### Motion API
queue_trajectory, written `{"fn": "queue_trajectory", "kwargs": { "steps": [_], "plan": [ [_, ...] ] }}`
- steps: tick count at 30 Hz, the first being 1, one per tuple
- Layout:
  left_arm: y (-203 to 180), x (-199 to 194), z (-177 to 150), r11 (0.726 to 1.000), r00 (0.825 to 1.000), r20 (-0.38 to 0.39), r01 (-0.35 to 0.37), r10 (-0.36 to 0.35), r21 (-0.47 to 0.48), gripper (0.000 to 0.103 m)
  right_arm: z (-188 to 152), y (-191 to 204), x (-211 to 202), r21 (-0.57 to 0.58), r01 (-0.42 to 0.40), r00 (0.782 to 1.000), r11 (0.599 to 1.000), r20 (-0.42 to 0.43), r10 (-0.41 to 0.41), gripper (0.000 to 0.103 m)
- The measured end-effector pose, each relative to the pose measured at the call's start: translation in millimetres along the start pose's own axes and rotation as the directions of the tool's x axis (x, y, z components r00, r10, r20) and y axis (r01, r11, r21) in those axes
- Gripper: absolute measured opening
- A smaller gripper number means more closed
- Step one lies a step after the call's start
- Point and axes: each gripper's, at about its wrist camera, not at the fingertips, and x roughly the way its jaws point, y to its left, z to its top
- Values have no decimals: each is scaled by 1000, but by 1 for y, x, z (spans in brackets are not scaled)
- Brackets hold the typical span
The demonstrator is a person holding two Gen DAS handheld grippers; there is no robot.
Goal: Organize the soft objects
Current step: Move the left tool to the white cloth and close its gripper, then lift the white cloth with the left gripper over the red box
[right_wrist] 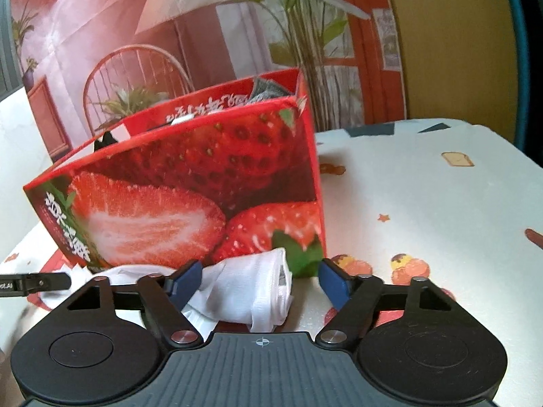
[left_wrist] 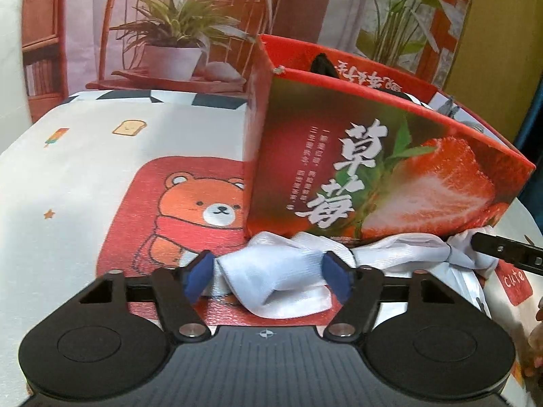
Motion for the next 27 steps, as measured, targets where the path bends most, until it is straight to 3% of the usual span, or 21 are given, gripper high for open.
{"fn": "queue_trajectory", "kwargs": {
  "steps": [2,6,9,12,15,22,27],
  "plan": [
    [-2,-1,-2,1000,1000,4,0,0,1,65,1,1,3,-8,-10,1000,1000,-14,10,59],
    [-2,-1,-9,999,999,6,35,-35,-14,39,0,4,4,-27,-23,999,999,-24,22,46],
    [-7,-7,-11,999,999,22,33,-33,-5,28,0,4,2,-26,-41,999,999,-19,41,35],
    [-10,-13,-11,999,999,30,42,-42,-11,25,-1,5,-2,-30,-50,999,998,-6,50,25],
    [-14,-22,-12,999,998,45,40,-40,2,24,-2,6,-8,-41,-56,998,998,12,57,22],
    [-21,-59,-3,998,990,135,45,-49,32,23,3,11,-30,-49,-80,995,996,48,83,20],
    [-23,-95,15,998,971,231,54,-62,41,23,24,21,-59,-92,-121,982,988,132,132,20]
  ]
}}
